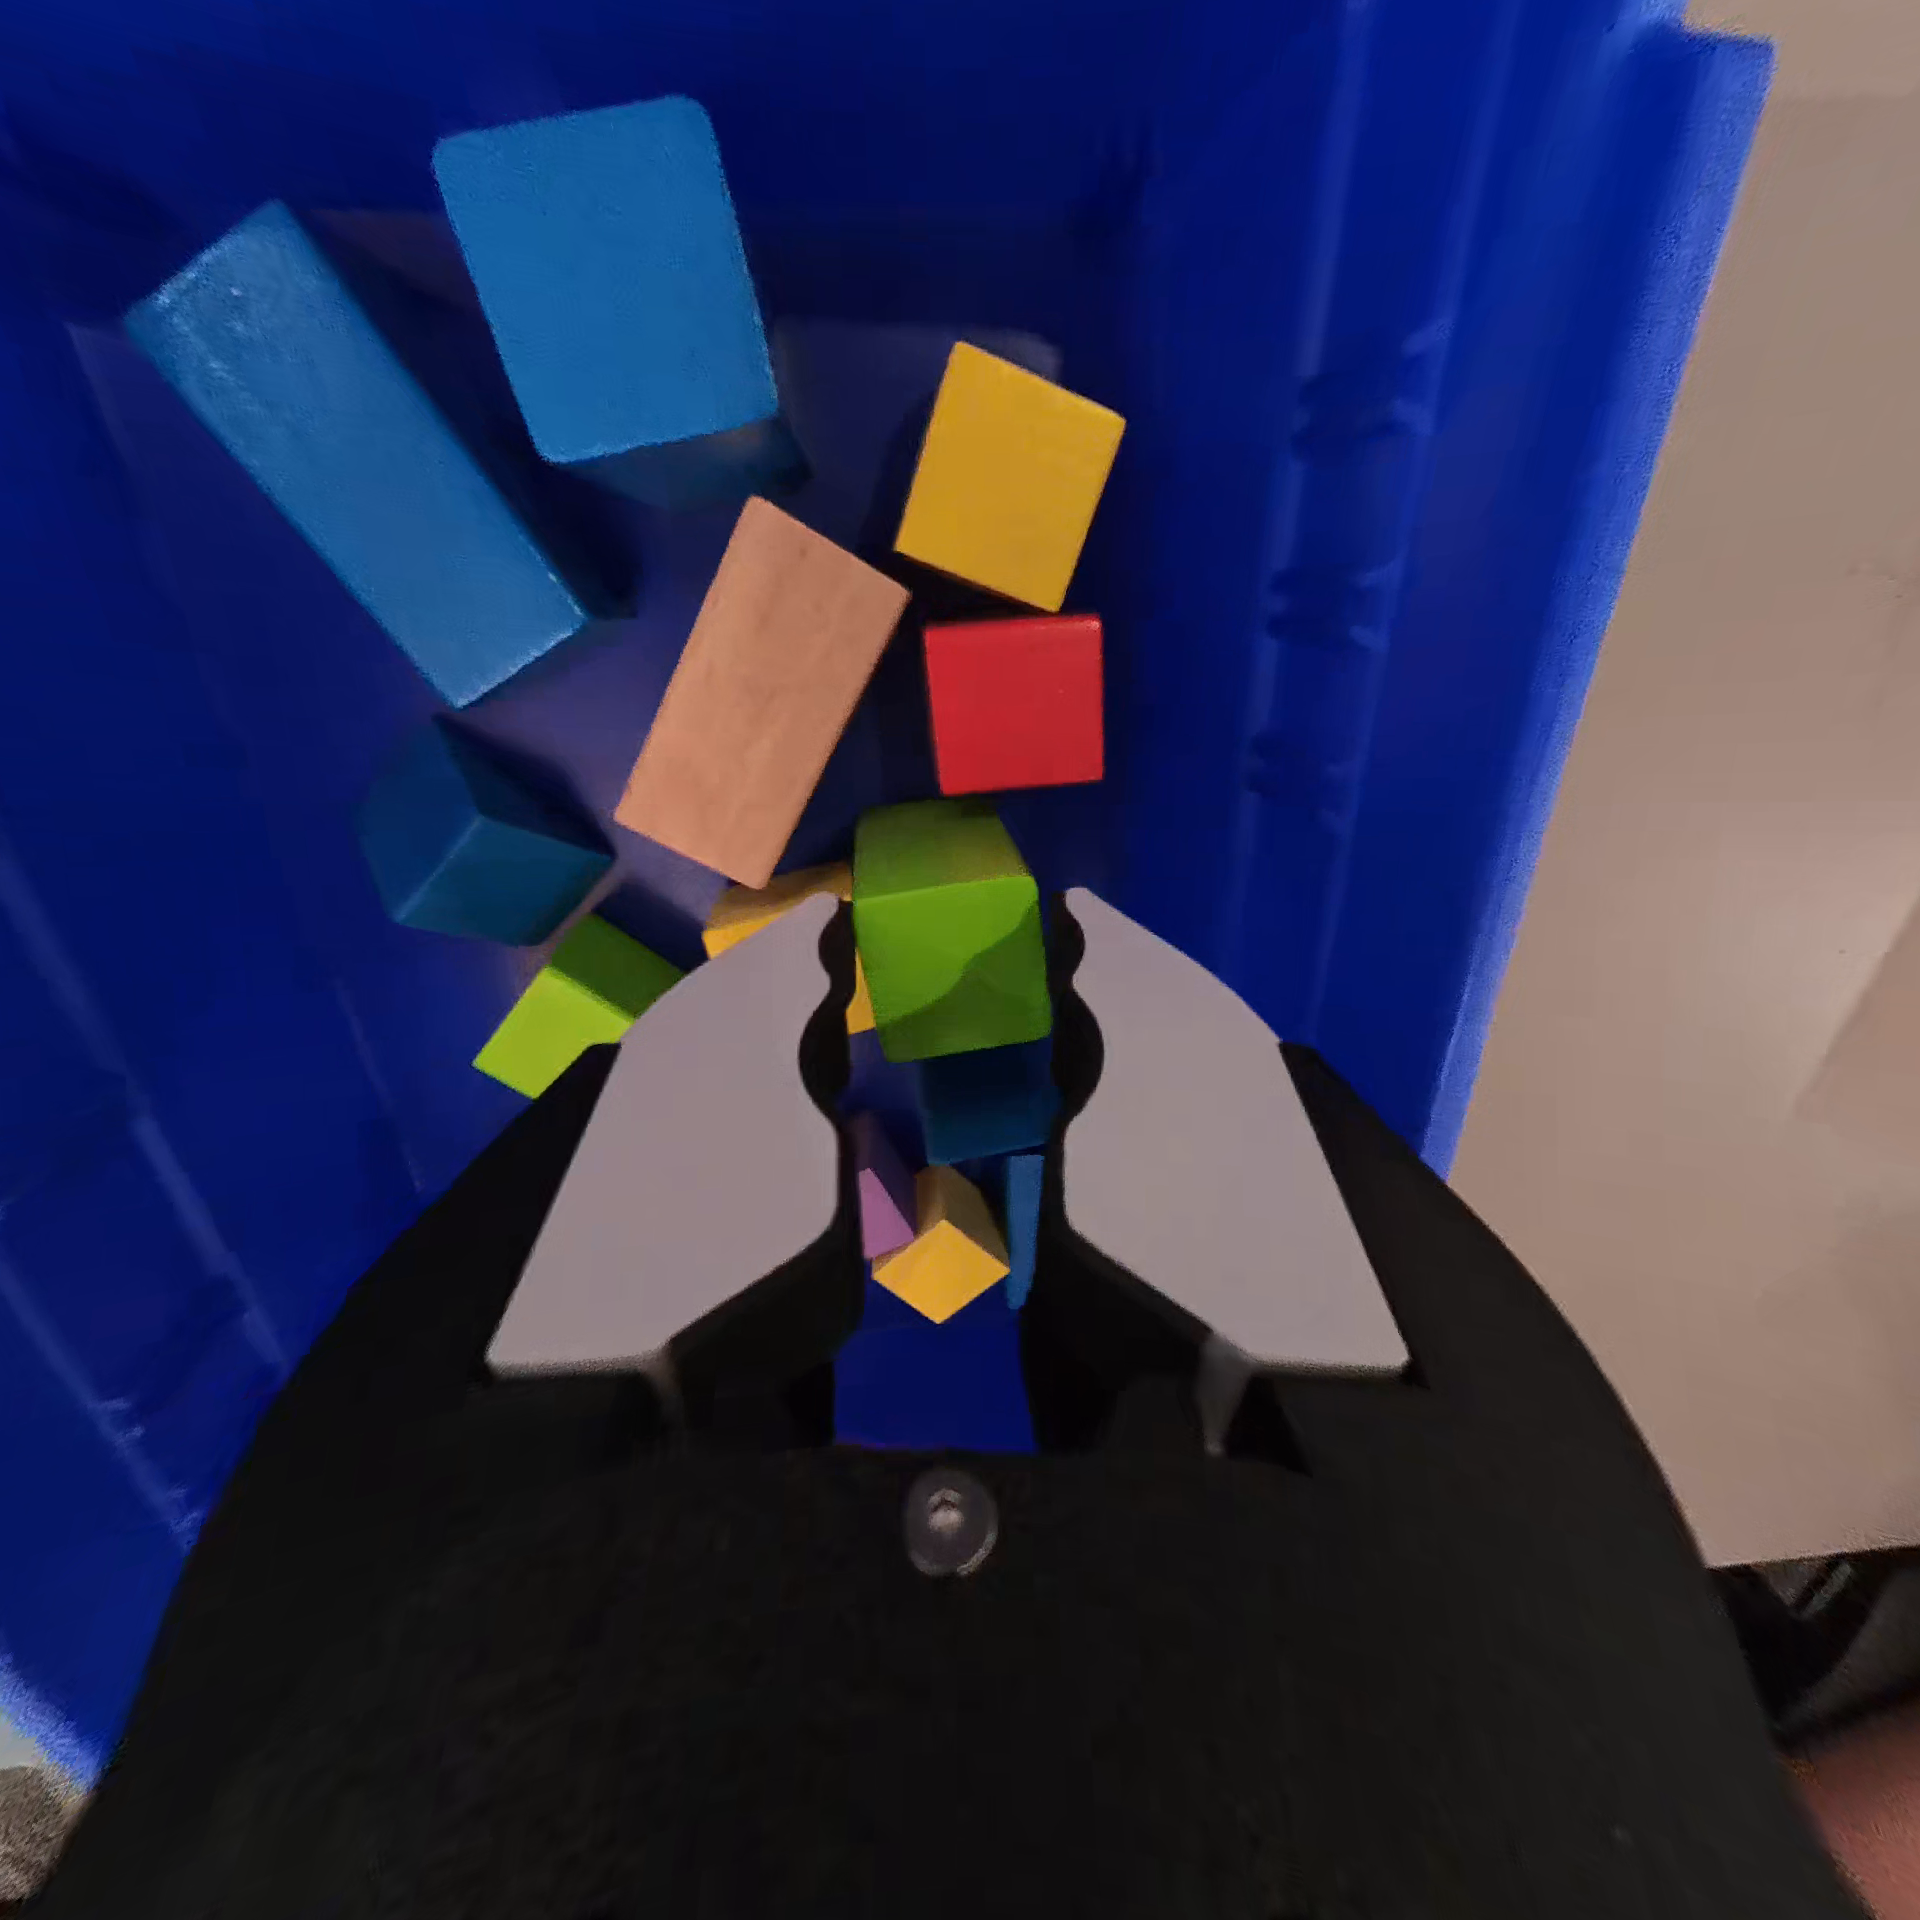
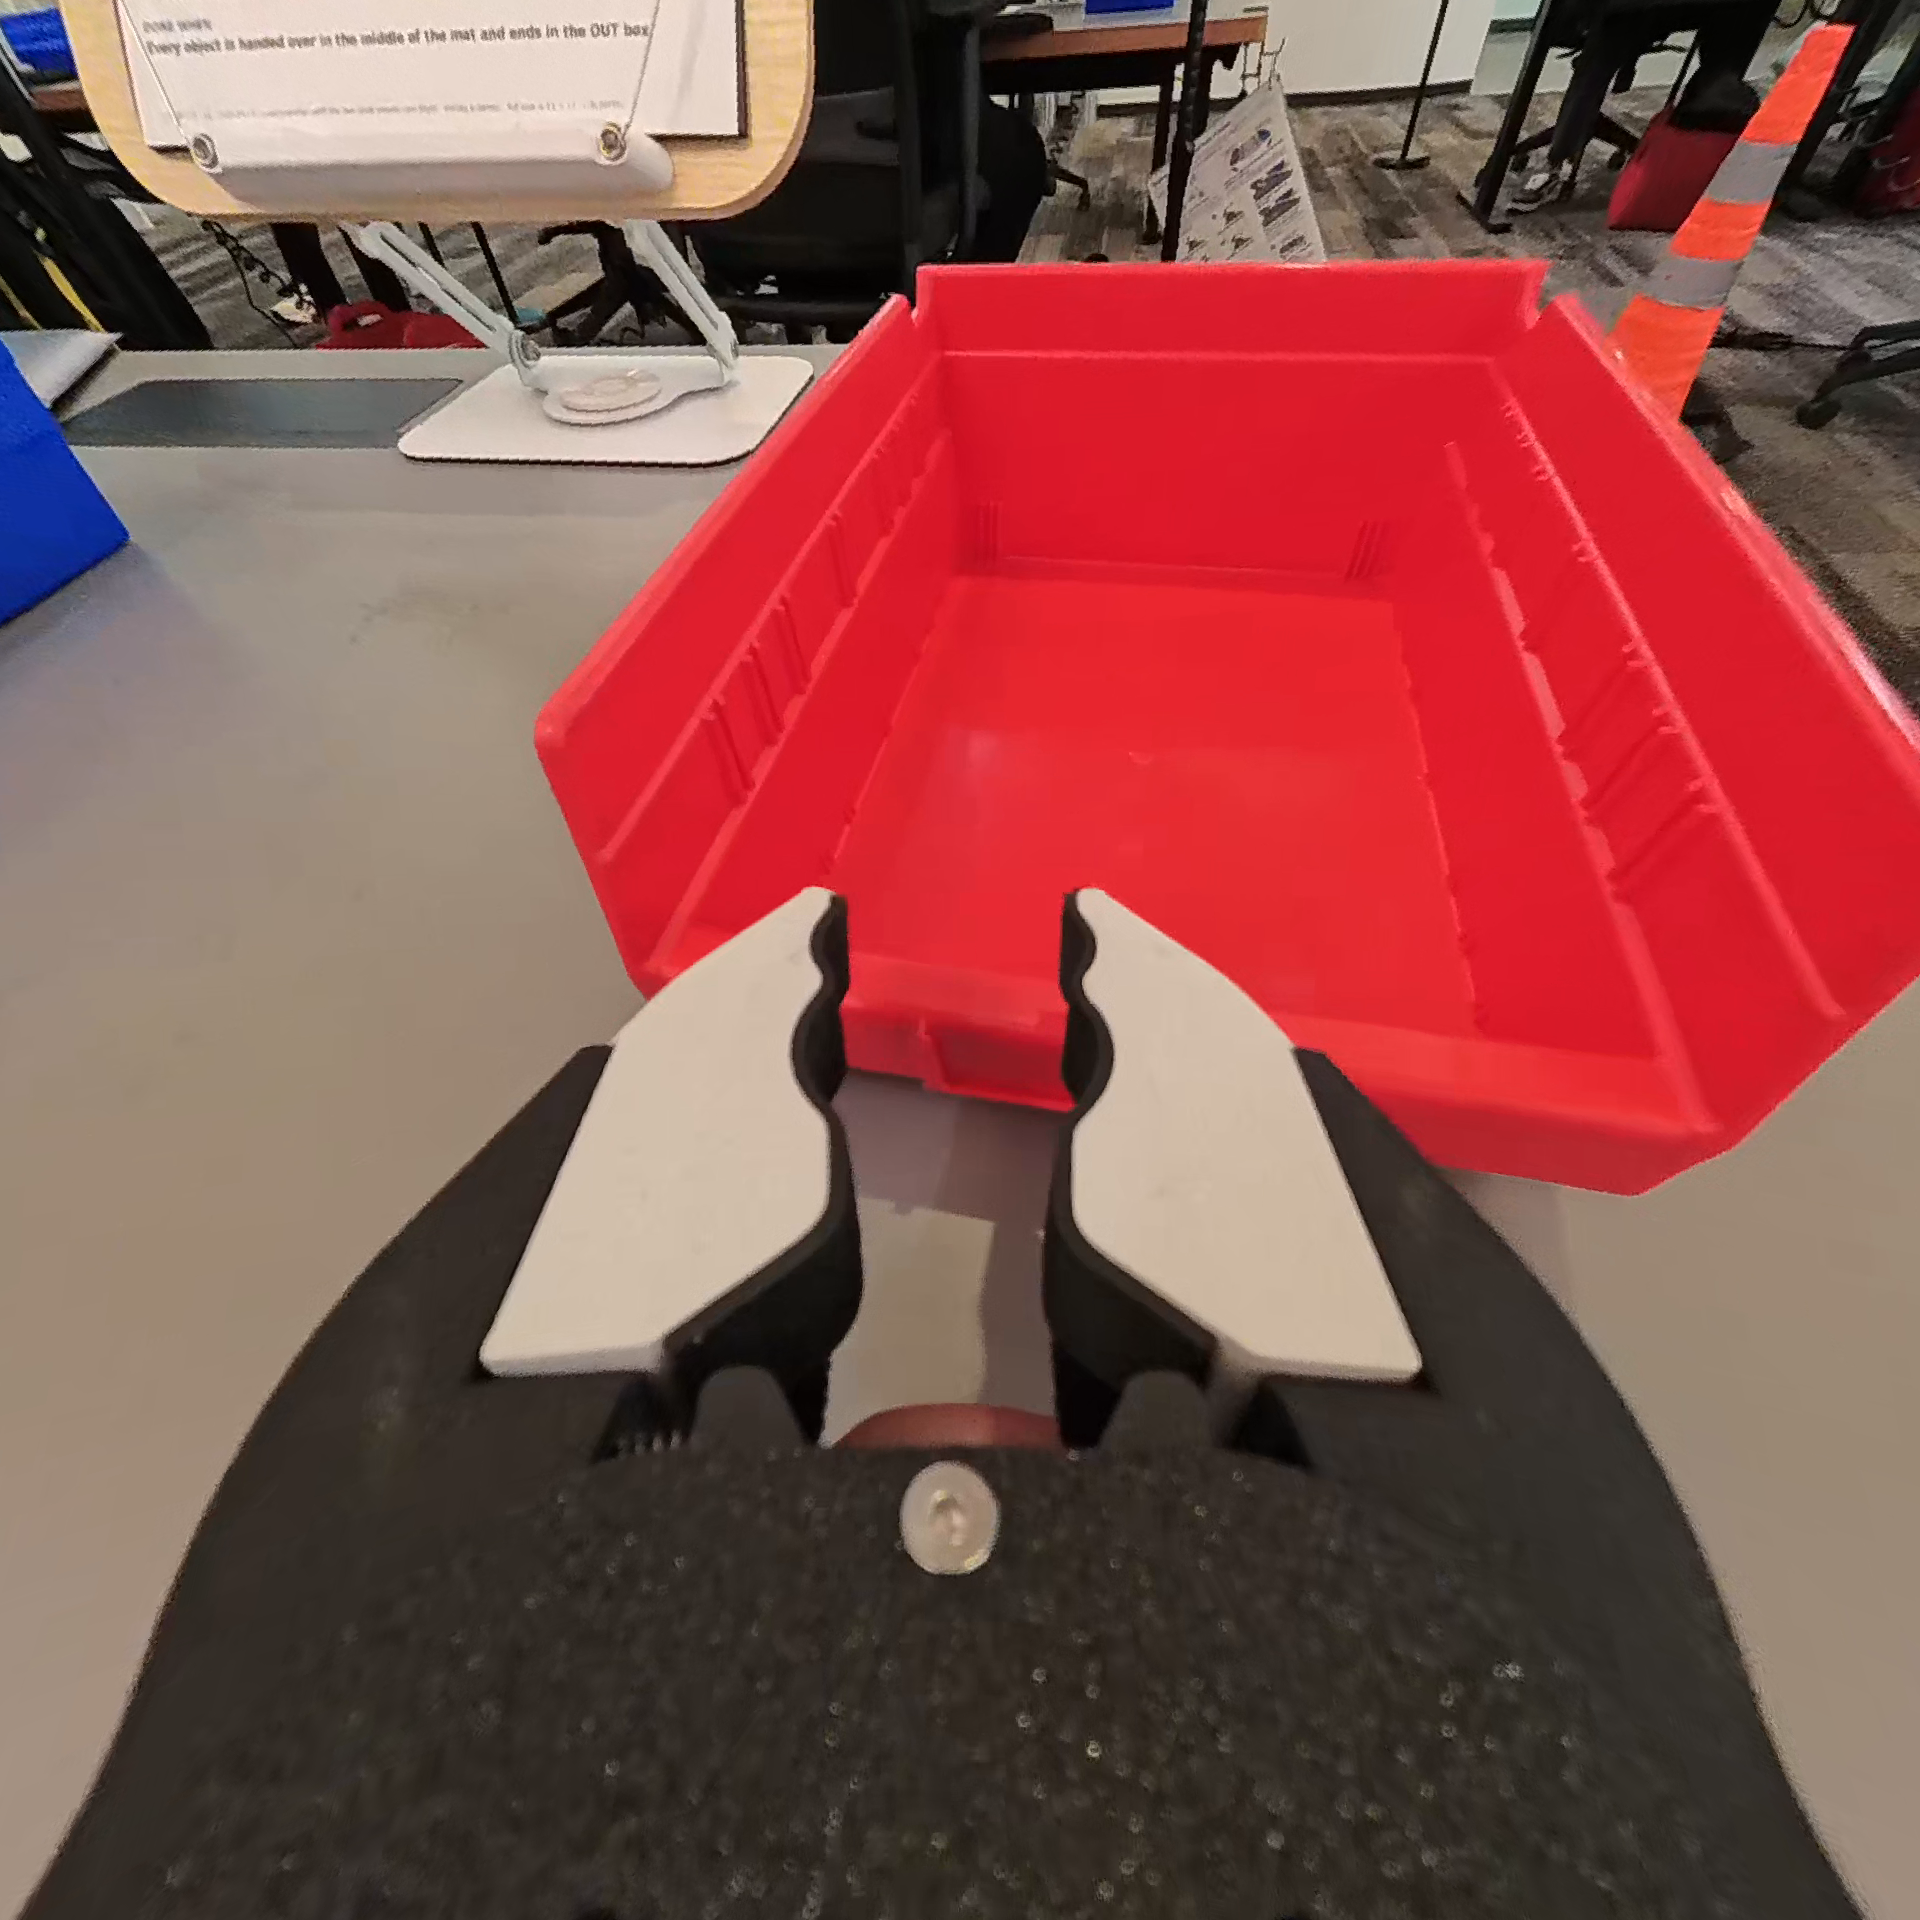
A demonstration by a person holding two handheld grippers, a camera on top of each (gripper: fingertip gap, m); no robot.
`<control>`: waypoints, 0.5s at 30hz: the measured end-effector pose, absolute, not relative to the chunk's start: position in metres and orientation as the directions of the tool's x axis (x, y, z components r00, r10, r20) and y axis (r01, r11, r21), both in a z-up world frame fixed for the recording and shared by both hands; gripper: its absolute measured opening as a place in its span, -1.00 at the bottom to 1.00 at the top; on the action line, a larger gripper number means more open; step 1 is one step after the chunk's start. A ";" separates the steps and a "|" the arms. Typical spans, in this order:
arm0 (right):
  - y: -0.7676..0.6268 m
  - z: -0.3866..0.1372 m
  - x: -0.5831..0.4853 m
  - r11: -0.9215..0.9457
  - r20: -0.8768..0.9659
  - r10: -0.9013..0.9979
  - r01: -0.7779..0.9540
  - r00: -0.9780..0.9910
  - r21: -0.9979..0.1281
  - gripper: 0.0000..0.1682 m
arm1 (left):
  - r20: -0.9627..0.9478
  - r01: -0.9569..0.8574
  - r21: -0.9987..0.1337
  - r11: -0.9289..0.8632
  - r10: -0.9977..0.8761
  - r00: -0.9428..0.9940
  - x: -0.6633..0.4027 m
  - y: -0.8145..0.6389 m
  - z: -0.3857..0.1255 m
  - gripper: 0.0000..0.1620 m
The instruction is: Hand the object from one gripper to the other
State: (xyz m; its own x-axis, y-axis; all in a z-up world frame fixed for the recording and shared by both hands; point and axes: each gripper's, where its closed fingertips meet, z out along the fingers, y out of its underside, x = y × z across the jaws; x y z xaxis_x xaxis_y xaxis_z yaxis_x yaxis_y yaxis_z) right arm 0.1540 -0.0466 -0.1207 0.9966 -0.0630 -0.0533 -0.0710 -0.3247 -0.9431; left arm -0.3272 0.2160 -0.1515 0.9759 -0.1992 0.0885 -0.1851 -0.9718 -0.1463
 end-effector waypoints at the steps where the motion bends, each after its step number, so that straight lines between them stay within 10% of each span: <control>1: -0.047 -0.121 0.154 -0.326 -0.049 -0.063 -0.067 0.997 -0.943 -0.54 | 0.083 -0.191 -0.146 -0.971 -0.205 0.975 -0.329 0.217 -0.152 -0.57; 15: -0.042 -0.043 0.019 -0.171 -0.204 0.383 -0.148 0.901 -0.974 -0.54 | 0.651 -0.098 -0.447 -0.889 -0.399 0.646 -0.369 0.204 -0.066 -0.59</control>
